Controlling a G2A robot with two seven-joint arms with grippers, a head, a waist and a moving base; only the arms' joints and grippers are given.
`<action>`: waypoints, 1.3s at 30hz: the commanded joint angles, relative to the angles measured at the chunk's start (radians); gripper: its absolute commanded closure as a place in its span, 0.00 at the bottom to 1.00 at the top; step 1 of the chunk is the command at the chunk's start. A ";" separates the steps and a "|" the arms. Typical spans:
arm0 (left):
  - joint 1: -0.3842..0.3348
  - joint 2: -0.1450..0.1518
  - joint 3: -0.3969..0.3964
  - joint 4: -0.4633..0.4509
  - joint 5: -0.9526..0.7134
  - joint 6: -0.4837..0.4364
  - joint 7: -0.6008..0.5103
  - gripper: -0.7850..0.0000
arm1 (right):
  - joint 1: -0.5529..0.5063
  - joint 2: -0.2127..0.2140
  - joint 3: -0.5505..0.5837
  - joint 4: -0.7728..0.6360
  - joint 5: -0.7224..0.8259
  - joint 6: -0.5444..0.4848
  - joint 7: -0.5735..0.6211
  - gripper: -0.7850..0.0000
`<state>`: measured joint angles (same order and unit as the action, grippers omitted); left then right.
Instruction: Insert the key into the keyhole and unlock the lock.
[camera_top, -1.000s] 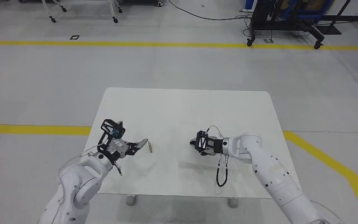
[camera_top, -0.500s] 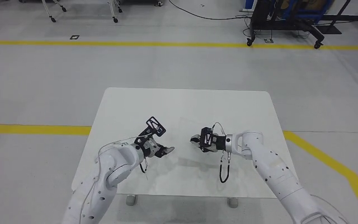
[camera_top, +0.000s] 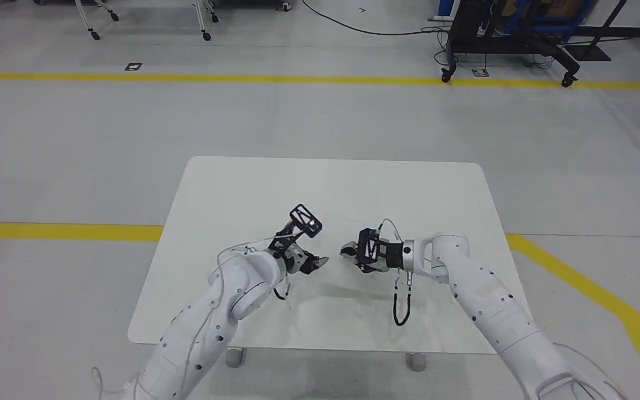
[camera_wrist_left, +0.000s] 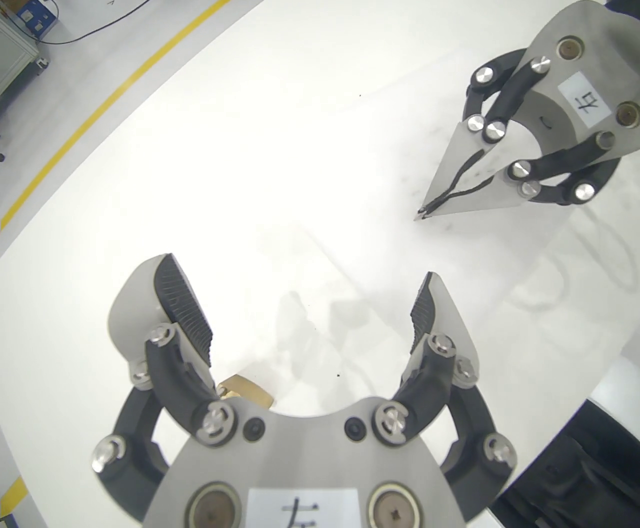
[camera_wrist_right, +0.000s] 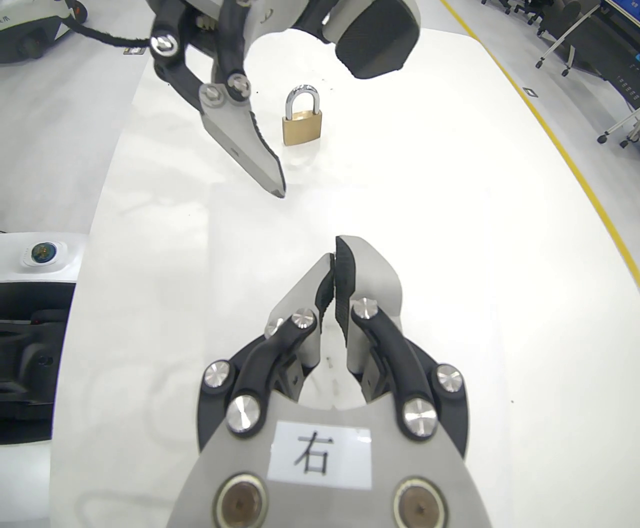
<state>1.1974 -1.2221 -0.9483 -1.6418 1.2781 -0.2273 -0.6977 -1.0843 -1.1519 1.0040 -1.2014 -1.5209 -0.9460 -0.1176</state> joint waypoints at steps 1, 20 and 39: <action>-0.028 -0.011 0.031 0.035 0.006 0.026 -0.002 0.00 | -0.001 0.002 0.004 0.000 0.001 -0.001 -0.004 1.00; -0.122 -0.063 0.081 0.154 -0.017 0.148 0.027 0.00 | -0.024 0.032 0.053 0.010 0.033 -0.066 -0.184 1.00; 0.047 -0.007 -0.187 0.007 -0.148 0.036 0.189 0.00 | -0.048 0.033 0.047 0.006 0.136 -0.066 -0.243 1.00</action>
<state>1.2306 -1.2322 -1.1048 -1.6427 1.1939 -0.1492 -0.5643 -1.1283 -1.1204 1.0573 -1.1943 -1.4181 -1.0120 -0.3380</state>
